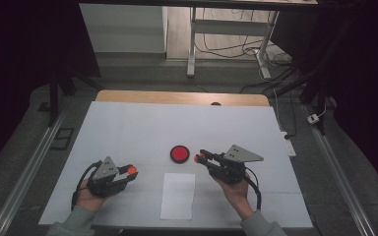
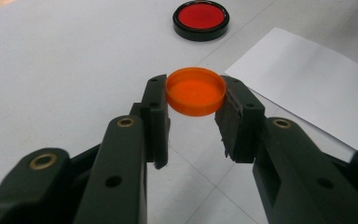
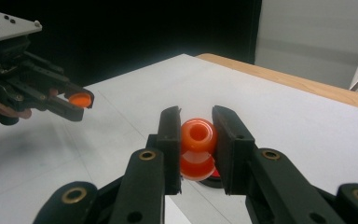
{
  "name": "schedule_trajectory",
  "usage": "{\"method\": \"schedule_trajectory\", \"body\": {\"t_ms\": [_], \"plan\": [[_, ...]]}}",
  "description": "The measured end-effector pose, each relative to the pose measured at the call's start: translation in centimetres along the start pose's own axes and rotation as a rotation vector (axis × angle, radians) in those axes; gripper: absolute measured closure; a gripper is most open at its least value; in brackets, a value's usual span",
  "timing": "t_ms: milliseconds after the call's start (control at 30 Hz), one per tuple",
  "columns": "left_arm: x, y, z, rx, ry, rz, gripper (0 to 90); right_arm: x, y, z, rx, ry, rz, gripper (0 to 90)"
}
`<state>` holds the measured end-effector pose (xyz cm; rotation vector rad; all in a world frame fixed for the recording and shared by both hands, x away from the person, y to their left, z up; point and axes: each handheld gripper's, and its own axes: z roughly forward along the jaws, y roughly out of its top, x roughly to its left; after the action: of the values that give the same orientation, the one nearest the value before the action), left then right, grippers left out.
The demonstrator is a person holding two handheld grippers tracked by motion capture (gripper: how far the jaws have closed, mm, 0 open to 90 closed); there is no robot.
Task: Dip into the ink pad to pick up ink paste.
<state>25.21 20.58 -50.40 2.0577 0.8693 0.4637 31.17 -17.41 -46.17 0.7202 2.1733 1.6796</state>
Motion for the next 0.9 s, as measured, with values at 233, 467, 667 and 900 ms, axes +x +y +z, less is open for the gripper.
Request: {"method": "schedule_trajectory", "body": {"t_ms": [233,467,667,900], "plan": [[0.0,0.1,0.1,0.0,-0.004,0.001,65.0,-0.2,0.3,0.7,0.011,-0.001,-0.001,72.5],[0.0,0.1,0.1,0.004,-0.006,0.002,65.1,-0.5,0.1,1.6,0.03,-0.008,-0.001,72.5],[-0.1,0.1,0.2,0.007,-0.01,0.001,65.1,-1.2,0.2,2.7,0.055,-0.019,0.001,72.5],[-0.1,0.1,0.3,0.01,-0.012,0.005,65.0,-1.7,0.2,4.0,0.086,-0.031,0.001,72.5]]}}
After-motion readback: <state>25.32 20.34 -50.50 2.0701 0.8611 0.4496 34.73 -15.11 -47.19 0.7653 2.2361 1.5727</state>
